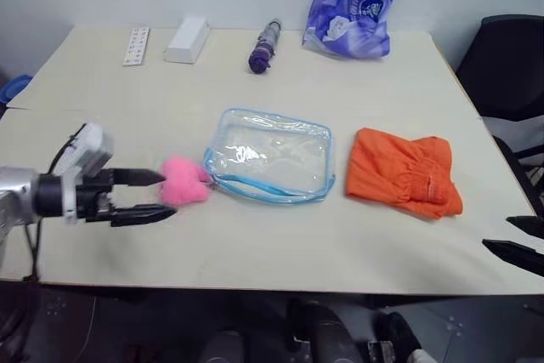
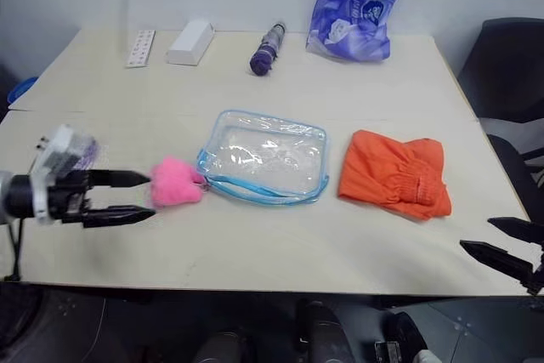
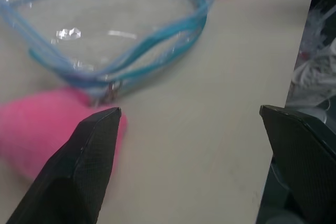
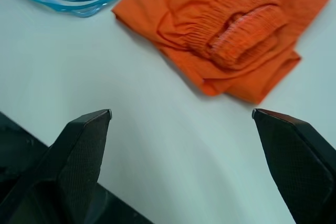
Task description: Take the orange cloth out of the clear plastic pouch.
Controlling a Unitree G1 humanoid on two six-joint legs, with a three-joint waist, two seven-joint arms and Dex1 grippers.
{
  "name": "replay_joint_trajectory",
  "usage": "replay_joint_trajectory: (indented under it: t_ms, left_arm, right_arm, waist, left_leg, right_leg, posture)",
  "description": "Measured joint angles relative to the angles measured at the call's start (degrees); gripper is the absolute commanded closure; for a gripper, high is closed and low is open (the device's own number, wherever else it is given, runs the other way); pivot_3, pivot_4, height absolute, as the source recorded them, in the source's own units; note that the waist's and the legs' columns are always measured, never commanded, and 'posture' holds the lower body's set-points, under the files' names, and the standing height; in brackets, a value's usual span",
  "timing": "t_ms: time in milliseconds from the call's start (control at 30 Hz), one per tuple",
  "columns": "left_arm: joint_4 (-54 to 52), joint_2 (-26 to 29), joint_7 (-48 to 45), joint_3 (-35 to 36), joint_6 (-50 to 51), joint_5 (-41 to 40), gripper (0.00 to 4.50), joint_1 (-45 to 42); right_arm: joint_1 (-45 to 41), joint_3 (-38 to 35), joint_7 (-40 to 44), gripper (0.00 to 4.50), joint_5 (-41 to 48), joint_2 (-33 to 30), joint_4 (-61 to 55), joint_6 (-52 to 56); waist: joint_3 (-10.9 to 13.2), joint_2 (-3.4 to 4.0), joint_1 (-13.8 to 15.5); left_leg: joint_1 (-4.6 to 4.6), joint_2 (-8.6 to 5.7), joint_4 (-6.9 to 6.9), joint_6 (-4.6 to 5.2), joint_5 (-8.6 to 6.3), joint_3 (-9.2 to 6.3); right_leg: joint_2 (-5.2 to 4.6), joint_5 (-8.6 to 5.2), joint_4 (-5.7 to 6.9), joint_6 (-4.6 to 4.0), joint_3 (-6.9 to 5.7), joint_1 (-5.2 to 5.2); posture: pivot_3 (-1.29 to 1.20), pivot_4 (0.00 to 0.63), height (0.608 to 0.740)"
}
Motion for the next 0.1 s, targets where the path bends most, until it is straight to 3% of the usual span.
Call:
replay_joint_trajectory:
  t_ms: [100]
  left_arm:
    - [5.73, -0.04, -0.14, 2.71, -6.56, 2.42, 0.04, 3.39]
  right_arm:
    - [-1.33, 0.18, -1.26, 0.00, -0.04, 0.10, 0.68, -1.08]
  waist:
    - [0.00, 0.00, -0.06]
  left_leg:
    - [-0.01, 0.00, 0.00, 0.05, -0.03, 0.01]
  right_leg:
    - [-0.01, 0.00, 0.00, 0.00, 0.01, -0.01]
  posture:
    - [0.00, 0.150, 0.740]
